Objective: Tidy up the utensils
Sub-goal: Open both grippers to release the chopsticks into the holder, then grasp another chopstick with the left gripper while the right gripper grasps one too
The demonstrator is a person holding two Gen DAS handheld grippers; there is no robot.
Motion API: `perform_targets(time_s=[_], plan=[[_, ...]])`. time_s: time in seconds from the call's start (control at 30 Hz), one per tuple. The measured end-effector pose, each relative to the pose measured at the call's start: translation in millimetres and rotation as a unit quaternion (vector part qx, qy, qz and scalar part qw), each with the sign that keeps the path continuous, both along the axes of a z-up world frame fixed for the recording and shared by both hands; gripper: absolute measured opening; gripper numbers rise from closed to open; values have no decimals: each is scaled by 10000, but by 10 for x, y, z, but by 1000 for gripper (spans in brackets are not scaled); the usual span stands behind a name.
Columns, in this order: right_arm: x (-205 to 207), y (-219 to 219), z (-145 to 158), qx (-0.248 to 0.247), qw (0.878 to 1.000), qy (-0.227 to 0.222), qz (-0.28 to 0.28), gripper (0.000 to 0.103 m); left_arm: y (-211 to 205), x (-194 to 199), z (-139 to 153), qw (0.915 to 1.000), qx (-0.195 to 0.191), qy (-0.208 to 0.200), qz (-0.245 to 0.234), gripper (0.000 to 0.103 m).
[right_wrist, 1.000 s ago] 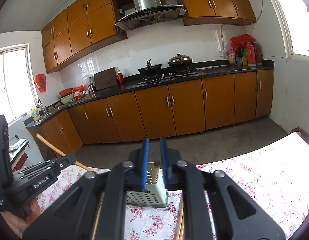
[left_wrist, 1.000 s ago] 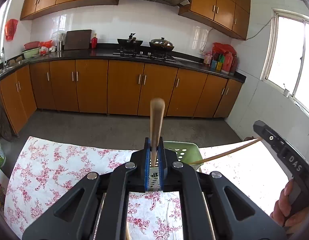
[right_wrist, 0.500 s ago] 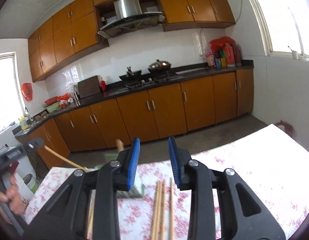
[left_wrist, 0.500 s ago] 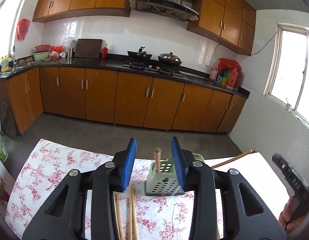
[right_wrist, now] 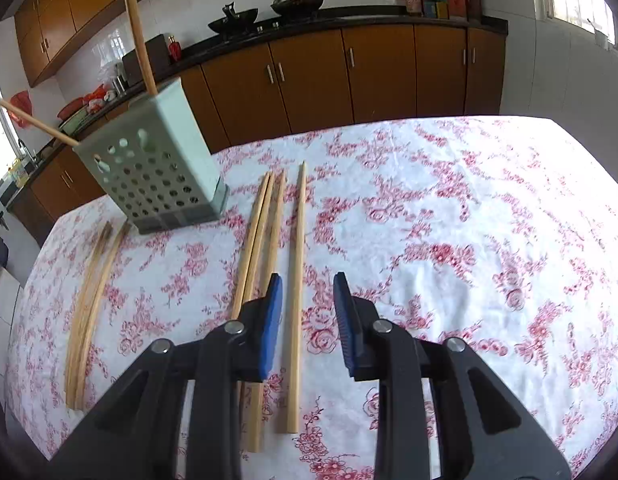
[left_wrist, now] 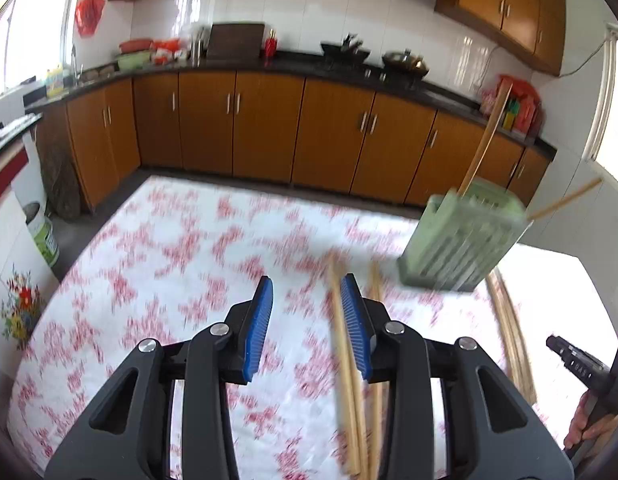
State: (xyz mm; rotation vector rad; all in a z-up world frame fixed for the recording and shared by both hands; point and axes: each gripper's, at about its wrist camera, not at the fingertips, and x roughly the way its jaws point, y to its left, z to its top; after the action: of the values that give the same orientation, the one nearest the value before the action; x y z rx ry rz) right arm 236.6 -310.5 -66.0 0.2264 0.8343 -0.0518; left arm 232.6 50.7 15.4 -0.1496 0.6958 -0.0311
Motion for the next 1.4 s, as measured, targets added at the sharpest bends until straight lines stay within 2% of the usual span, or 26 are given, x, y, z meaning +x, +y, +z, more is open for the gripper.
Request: perform_targets(time_s=[0.2, 0.27, 0.33, 0.43, 0.53, 0.7, 0.9, 1.0, 1.17, 1.4], plan=[[47, 105, -260, -245, 9991, 335, 92, 26, 37, -84, -443, 9988, -81, 450, -154, 36], [52, 129, -279, -446, 9985, 320, 84, 20, -5, -108, -527, 9984, -60, 499, -263, 36], [45, 106, -268, -593, 9978, 308, 43, 8, -56, -115, -590, 9980, -41, 531, -341, 36], [49, 7, -246, -590, 9976, 320, -167, 8, -129, -97, -702, 9964, -41, 683, -496, 36], [52, -272, -238, -487, 9947, 369, -832, 8, -209, -57, -764, 9947, -28, 797, -647, 30], [30, -292, -231, -581, 9947, 366, -763, 8, -338, -18, -849, 9924, 124, 927, -804, 22], [19, -267, -231, -635, 9947, 349, -727, 8, -435, 5, -911, 9906, 294, 1004, -886, 19], [29, -237, -227, -636, 9948, 349, -722, 8, -469, 8, -918, 9905, 355, 987, -885, 19], [50, -179, -234, -637, 9958, 311, -578, 8, -462, 52, -936, 9919, 461, 970, -676, 8], [103, -207, -227, -601, 9961, 299, -581, 8, -16, 229, -914, 9939, 413, 1024, -69, 7]])
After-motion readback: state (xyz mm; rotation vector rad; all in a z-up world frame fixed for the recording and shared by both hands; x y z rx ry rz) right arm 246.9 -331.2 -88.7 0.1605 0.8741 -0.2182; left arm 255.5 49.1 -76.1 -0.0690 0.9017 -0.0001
